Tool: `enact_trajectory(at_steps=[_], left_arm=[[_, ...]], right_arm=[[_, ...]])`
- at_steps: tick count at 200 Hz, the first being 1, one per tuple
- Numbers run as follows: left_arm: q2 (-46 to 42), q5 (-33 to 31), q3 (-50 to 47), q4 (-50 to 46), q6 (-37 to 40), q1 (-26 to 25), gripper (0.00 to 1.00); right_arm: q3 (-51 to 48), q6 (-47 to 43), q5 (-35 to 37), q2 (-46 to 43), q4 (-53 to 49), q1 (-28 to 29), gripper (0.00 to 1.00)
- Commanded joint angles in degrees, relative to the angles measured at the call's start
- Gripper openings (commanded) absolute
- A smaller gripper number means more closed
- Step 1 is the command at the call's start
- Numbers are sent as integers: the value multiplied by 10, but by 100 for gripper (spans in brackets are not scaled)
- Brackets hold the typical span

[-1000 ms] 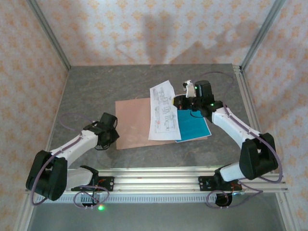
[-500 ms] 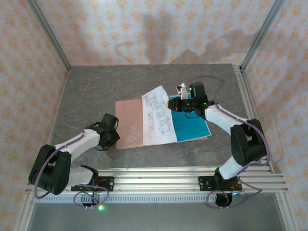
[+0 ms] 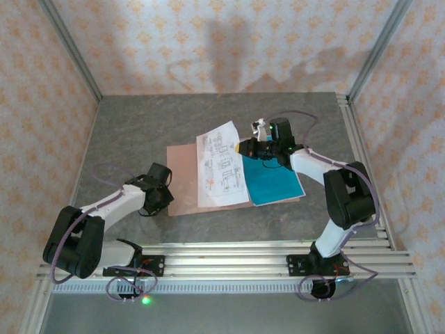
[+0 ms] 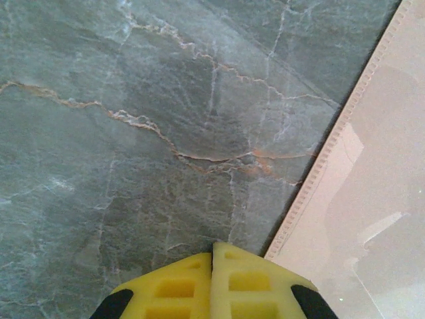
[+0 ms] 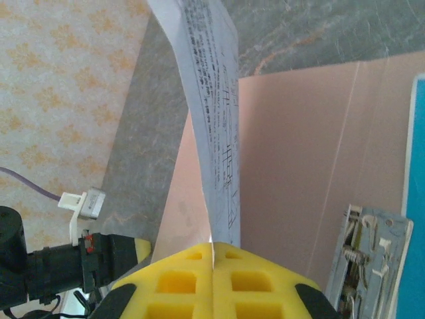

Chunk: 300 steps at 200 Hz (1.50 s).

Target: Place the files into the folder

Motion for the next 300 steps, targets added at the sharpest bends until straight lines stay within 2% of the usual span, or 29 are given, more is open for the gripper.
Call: enact_trajectory(at_steps=[1, 42, 115, 170, 300], left_arm=[[34, 18, -9, 54, -5, 4, 0], [40, 20, -8, 57, -3, 4, 0], [43, 22, -5, 59, -3, 4, 0], [50, 25, -10, 70, -8, 4, 0], [58, 30, -12, 82, -8, 4, 0]], right_arm=[[38, -19, -7, 17, -5, 3, 0], [54, -46, -30, 41, -34, 14, 0], [53, -11, -44, 65, 17, 32, 0], [55, 47, -38, 93, 95, 41, 0], [63, 103, -13, 139, 171, 76, 0]])
